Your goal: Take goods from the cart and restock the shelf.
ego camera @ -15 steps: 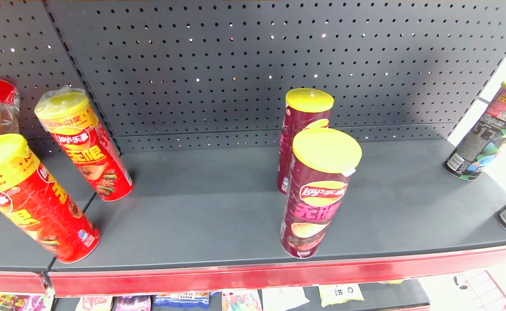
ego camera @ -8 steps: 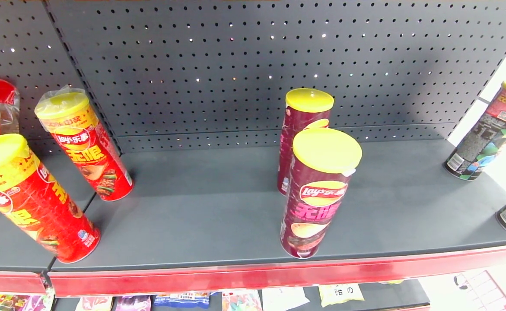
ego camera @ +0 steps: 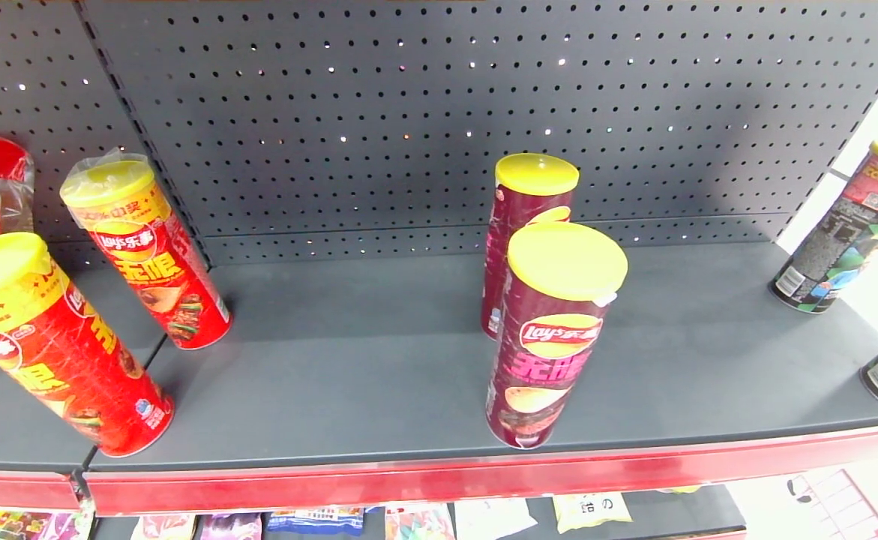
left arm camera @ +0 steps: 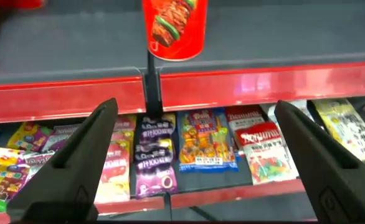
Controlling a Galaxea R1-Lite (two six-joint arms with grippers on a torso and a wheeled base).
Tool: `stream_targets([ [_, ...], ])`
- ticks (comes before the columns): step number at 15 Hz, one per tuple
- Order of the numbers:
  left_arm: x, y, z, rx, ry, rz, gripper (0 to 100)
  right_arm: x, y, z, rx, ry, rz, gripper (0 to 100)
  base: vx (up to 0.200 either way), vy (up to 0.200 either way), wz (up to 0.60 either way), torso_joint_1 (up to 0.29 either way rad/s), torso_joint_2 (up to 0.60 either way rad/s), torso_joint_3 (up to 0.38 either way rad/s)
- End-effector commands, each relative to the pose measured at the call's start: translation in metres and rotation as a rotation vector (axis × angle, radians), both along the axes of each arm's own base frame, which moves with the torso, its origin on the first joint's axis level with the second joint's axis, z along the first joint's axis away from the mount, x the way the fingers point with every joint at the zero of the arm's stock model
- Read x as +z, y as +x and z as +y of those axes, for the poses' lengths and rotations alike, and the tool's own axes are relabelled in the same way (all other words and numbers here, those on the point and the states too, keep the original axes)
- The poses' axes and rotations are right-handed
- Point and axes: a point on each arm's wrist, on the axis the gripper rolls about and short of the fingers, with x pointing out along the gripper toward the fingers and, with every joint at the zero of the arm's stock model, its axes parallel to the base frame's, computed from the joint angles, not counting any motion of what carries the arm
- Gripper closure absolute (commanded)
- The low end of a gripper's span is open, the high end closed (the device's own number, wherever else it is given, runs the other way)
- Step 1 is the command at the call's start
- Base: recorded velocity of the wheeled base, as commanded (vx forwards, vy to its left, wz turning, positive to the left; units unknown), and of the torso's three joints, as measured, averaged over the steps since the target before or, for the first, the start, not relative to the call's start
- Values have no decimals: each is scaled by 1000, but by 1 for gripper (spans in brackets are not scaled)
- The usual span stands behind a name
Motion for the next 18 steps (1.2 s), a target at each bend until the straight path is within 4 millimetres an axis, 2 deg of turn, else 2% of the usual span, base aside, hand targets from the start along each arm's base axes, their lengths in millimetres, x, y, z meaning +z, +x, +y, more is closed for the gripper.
stream_targets([
  [1, -1, -3, 0, 22, 1, -39, 0, 0, 0, 0, 5, -13, -1, 0, 0, 0, 0, 0, 0, 0],
  [13, -1, -3, 0, 51, 4, -39, 0, 0, 0, -2, -100, 5, 4, 0, 0, 0, 0, 0, 0, 0],
  [15, -1, -3, 0, 51, 4, -41, 0, 0, 1, 0, -205, -7, 9, 0, 0, 0, 0, 0, 0, 0],
  [18, -1, -3, 0, 51, 4, -41, 0, -1, -4, 1, -152, 10, -46, 0, 0, 0, 0, 0, 0, 0],
])
